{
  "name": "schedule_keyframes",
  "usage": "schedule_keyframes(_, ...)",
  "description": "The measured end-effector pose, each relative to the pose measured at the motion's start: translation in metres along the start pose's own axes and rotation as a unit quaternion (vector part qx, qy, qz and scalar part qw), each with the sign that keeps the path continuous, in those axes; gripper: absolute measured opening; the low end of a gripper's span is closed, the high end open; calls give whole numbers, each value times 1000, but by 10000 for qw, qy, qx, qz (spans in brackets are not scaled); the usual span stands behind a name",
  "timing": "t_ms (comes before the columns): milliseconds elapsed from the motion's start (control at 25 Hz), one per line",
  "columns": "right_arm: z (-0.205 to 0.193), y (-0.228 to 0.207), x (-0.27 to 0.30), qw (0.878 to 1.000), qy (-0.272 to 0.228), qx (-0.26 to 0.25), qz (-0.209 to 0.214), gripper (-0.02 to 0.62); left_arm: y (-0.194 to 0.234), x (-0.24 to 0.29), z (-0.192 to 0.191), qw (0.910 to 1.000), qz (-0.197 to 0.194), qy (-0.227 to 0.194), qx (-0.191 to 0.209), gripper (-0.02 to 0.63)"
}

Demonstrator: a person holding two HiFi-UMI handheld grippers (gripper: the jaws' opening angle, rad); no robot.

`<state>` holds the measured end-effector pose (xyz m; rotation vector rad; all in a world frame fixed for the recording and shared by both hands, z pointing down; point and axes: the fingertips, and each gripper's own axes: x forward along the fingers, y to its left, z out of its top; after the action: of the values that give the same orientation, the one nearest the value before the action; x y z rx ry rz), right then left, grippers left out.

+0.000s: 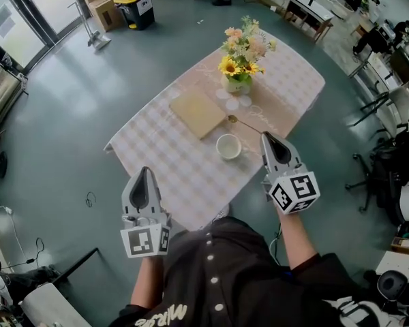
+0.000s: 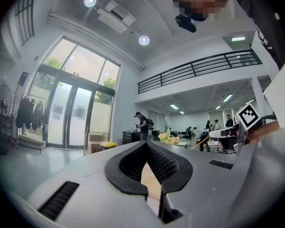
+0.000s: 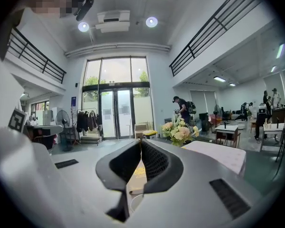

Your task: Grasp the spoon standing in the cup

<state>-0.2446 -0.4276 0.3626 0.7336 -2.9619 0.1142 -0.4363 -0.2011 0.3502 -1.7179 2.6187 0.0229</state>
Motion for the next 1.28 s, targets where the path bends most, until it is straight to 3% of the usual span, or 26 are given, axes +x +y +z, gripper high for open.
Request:
schedule_keyframes(760,60,32,-27,9913,-1053,-767,-207,5,19,-3,24,9997,65,-244,-49,17)
schedule_keyframes(1280,64,37,-24,9902,-1155,-777,-131,5,24,-1,24,9995,152,-260,37,17)
